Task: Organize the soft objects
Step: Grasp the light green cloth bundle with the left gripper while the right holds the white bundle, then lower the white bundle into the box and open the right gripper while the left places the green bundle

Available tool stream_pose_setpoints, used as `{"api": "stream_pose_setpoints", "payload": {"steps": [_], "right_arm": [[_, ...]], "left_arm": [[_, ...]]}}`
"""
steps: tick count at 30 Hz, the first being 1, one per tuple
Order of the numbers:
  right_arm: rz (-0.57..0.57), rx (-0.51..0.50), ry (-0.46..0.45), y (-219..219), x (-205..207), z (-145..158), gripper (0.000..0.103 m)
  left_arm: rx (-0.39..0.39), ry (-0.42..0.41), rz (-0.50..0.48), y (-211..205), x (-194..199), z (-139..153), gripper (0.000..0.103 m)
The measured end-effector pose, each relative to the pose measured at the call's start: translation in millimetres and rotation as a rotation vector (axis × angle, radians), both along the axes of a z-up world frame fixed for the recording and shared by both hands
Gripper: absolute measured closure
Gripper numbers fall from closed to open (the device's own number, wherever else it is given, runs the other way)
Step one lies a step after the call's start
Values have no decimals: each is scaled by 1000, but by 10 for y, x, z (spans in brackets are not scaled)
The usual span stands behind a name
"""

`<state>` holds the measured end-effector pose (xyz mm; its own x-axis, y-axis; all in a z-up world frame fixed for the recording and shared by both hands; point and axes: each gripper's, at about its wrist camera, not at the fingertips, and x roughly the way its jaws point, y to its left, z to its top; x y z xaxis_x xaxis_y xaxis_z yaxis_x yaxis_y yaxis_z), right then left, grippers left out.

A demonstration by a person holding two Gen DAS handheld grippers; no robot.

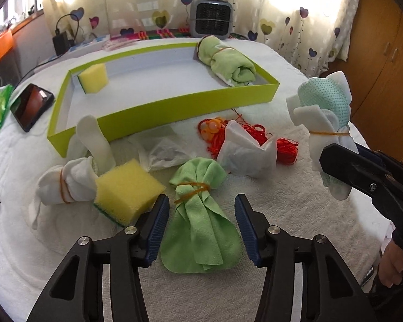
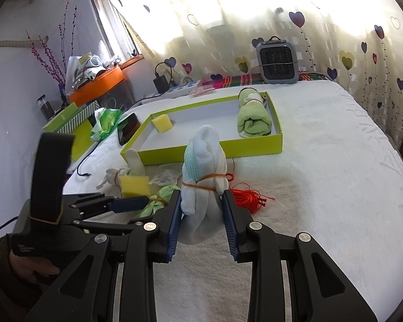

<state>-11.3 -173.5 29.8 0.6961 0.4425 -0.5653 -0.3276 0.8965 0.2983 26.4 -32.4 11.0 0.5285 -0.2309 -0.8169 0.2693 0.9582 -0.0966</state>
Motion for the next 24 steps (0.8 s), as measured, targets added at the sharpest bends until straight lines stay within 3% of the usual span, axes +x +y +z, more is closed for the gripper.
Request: {"api": "stream_pose_setpoints", "payload": {"steps": [14,24], "right_arm": [[8,-2,11,18,19,-20,72],[10,-5,12,41,20,-28,72]], "left_arm": [[8,-14,29,74,39,-12,82],[-55,-47,34,158,-17,140,84]]}}
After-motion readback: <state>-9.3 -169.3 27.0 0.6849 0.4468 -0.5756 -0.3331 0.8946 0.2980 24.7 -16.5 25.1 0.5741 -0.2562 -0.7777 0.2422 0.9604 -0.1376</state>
